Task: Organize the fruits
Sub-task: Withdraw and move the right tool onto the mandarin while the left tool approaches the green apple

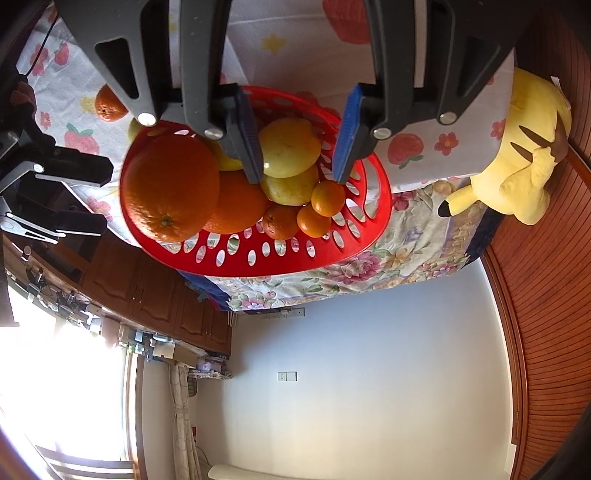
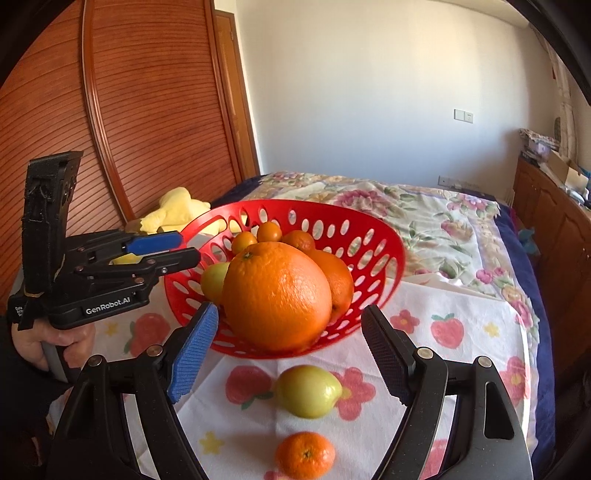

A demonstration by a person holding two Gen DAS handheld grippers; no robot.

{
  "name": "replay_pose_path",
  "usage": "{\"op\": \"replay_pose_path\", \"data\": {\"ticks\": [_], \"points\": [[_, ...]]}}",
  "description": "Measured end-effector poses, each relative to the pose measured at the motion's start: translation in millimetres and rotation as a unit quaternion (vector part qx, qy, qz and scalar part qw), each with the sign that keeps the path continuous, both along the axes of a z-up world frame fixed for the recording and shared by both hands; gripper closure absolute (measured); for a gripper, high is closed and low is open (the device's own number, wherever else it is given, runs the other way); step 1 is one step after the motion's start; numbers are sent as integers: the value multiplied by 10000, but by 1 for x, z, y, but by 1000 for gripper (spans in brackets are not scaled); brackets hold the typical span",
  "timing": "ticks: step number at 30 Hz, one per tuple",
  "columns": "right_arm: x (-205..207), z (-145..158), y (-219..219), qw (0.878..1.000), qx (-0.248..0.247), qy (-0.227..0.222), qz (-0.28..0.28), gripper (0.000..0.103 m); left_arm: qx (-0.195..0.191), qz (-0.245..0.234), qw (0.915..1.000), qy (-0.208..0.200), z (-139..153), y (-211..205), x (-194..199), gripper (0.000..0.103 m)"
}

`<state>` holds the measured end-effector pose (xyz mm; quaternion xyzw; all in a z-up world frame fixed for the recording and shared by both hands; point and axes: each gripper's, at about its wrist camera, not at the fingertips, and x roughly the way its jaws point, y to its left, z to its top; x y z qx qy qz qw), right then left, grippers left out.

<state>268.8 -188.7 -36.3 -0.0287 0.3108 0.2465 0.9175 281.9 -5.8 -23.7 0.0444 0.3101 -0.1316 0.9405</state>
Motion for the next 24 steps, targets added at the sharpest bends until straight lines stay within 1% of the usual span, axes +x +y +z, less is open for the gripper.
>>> {"op": "replay_pose_path", "data": {"ticks": [5, 8, 10, 15, 20, 24], "points": [[-16, 2, -15, 9999, 81, -40, -132, 21, -81, -54, 9999, -104, 8, -1, -19, 56], [-27, -2, -23, 9997, 39, -18, -231, 21, -130, -125, 9997, -175, 12, -5, -32, 51], [-33, -7, -29, 9995, 18, 29, -301, 21, -181, -174, 9995, -188, 11, -8, -41, 50], [-44, -22, -40, 9989, -36, 230, -413, 21, -199, -325, 9992, -81, 1, -20, -56, 49], [-53, -39, -39, 9982, -112, 405, -426, 21, -235, -414, 9989, -11, -8, -30, -66, 49], [-57, -55, -31, 9974, -237, 574, -369, 27, -257, -497, 9984, 46, -20, -37, -72, 49]]}}
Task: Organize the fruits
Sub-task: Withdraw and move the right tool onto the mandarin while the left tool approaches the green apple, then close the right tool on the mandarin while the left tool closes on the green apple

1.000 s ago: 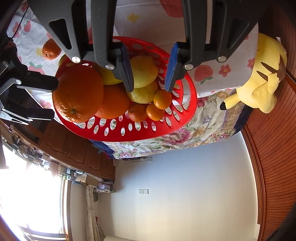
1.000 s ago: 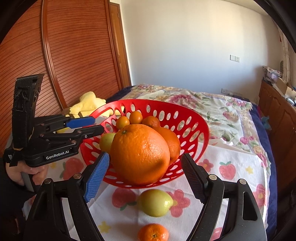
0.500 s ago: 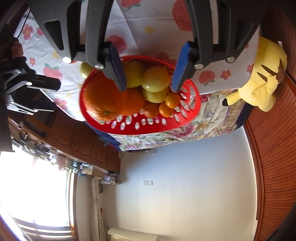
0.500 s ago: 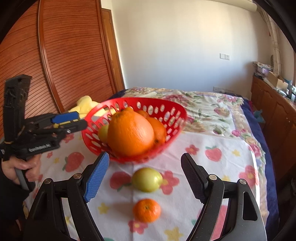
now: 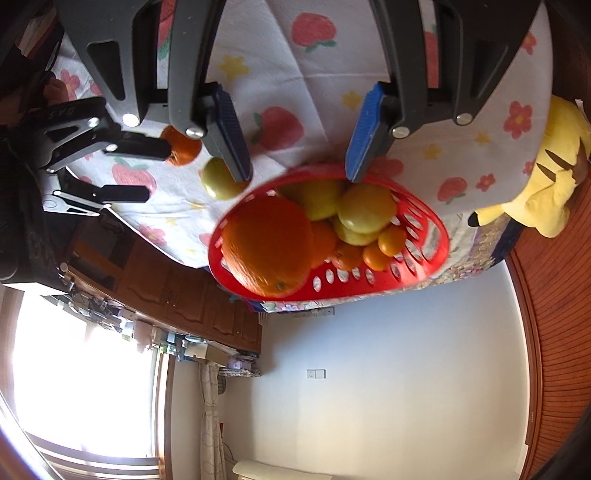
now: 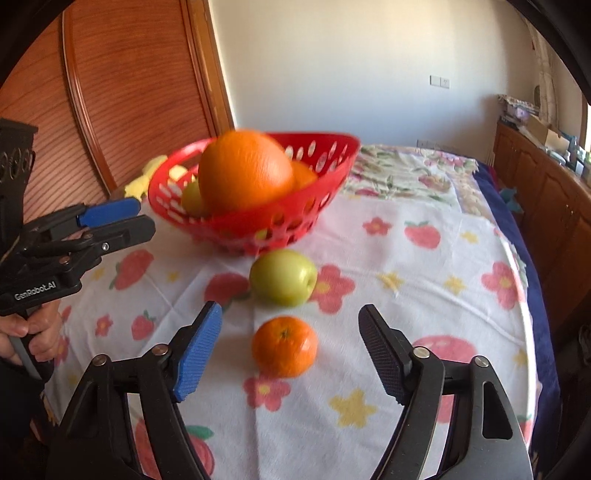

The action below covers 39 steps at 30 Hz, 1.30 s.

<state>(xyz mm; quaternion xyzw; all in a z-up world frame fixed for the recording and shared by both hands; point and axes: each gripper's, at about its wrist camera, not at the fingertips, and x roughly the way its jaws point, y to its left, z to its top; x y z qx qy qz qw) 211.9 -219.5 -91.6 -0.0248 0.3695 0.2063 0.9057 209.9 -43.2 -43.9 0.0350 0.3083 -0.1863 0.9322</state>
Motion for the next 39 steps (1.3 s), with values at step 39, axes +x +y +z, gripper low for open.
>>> {"op": "replay_pose_path", "data": {"ticks": [39], "points": [[-1, -23, -20, 9995, 43, 305, -7, 57, 212, -316, 9984, 424, -25, -66, 9, 49]]}}
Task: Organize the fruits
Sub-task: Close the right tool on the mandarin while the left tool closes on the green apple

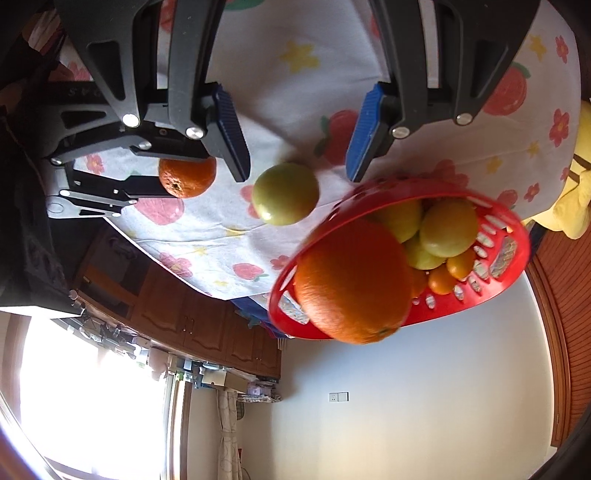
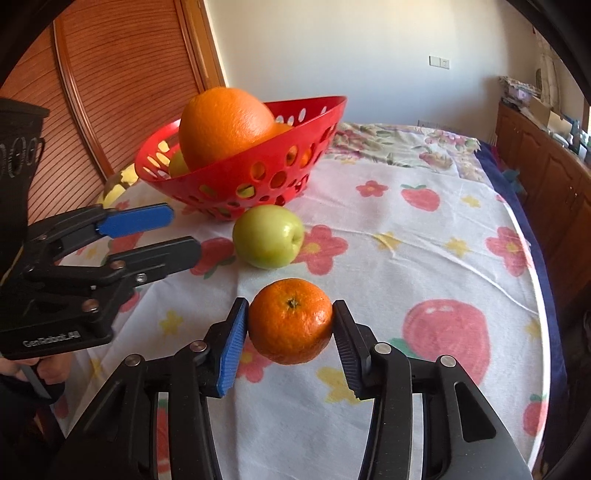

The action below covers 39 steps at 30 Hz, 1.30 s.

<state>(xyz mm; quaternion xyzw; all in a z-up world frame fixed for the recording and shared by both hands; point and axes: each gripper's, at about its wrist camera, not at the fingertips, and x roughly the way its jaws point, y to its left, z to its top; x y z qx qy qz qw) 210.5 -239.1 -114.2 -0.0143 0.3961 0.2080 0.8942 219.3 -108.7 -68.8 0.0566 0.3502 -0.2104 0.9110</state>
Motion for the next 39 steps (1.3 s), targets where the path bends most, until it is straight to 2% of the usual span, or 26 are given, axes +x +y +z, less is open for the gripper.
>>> {"op": "replay_pose_path", "data": {"ticks": [8, 17, 39], "points": [[1, 4, -19, 9999, 118, -63, -6, 57, 21, 87, 9998, 193, -6, -20, 16, 49], [0, 3, -29, 9996, 252, -72, 41, 56, 225, 202, 9993, 234, -15, -33, 26, 49], [-4, 1, -28, 9997, 232, -78, 89, 56, 701, 272, 9969, 251, -26, -49, 42, 48]]}}
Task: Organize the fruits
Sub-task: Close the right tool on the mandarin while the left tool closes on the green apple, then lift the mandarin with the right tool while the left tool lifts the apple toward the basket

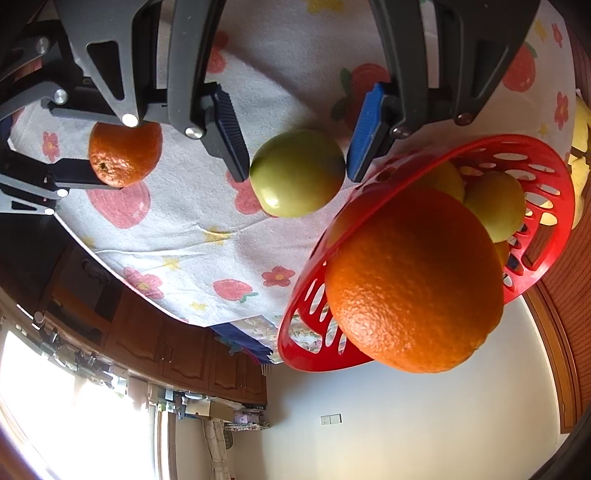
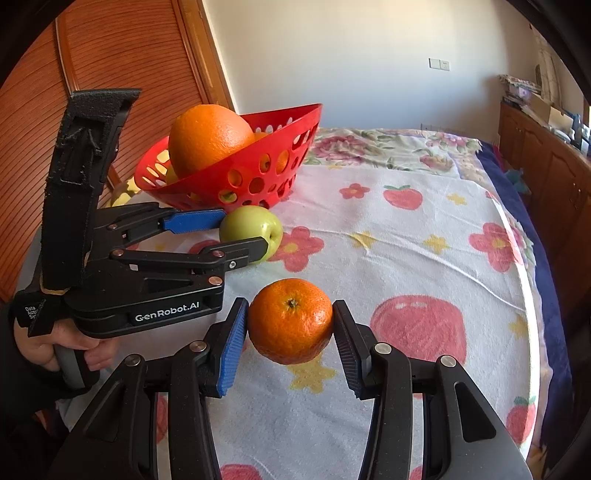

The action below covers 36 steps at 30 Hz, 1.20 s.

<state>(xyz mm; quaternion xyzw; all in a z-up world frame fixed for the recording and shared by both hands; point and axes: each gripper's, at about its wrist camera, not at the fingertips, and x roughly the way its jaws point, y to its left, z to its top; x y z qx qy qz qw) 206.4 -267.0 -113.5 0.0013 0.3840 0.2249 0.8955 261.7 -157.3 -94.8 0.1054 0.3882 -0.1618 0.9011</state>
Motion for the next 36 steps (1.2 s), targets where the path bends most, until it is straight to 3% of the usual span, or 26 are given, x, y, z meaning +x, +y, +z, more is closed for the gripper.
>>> {"op": "replay_pose_path", "data": {"ticks": [10, 14, 22, 28, 36], "points": [[2, 0, 0, 10000, -3, -1, -13, 56, -57, 82, 9999, 58, -6, 1, 9, 48], [1, -1, 0, 10000, -22, 24, -29, 56, 11, -25, 10000, 3, -6, 0, 2, 50], [-1, 1, 2, 9999, -80, 22, -81, 56, -209, -198, 9996, 47, 2, 11, -20, 50], [-4, 6, 6, 9999, -125, -26, -86, 56, -218, -331, 9992, -71, 16, 21, -40, 57], [-9, 10, 21, 9998, -210, -54, -10, 56, -219, -389, 9990, 67, 16, 31, -45, 52]]}}
